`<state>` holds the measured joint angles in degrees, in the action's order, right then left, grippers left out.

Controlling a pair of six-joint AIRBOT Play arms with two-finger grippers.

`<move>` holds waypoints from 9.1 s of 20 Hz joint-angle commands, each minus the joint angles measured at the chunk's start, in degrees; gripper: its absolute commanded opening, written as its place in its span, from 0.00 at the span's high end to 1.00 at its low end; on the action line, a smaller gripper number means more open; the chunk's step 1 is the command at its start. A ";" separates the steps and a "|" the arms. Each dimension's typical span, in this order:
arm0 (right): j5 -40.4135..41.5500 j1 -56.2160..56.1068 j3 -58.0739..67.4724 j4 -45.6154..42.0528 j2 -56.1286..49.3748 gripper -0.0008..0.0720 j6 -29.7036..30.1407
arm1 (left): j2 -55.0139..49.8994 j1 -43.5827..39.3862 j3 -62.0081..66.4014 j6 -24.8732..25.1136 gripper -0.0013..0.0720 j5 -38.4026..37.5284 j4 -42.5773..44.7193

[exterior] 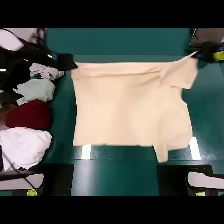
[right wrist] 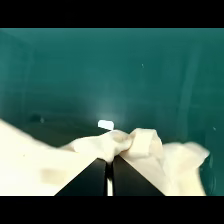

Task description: Fold the shirts.

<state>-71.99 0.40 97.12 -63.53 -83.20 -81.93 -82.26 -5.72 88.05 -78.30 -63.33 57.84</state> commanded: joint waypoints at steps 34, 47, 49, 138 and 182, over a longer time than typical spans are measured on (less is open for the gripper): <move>-16.06 15.04 -31.39 -2.71 18.18 0.63 4.00 | 5.55 3.74 -45.18 12.26 0.96 -0.83 -8.39; -3.15 33.16 -62.12 -2.01 19.32 0.29 7.45 | 5.66 3.74 -36.89 12.31 0.96 0.48 -8.17; -2.49 29.70 -62.16 -1.97 17.62 0.41 7.45 | 5.66 3.74 -36.92 12.31 0.96 0.31 -8.15; -9.40 14.05 -39.93 8.57 18.18 0.57 9.57 | 16.44 17.05 -50.40 8.92 0.14 -9.20 0.70; -22.23 4.70 -59.80 -16.02 48.06 0.97 -3.78 | 40.44 10.16 -55.54 0.20 0.96 -23.93 -0.76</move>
<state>-91.20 5.28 32.69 -77.80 -41.17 -83.50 -48.42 4.43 34.70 -74.35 -80.12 56.99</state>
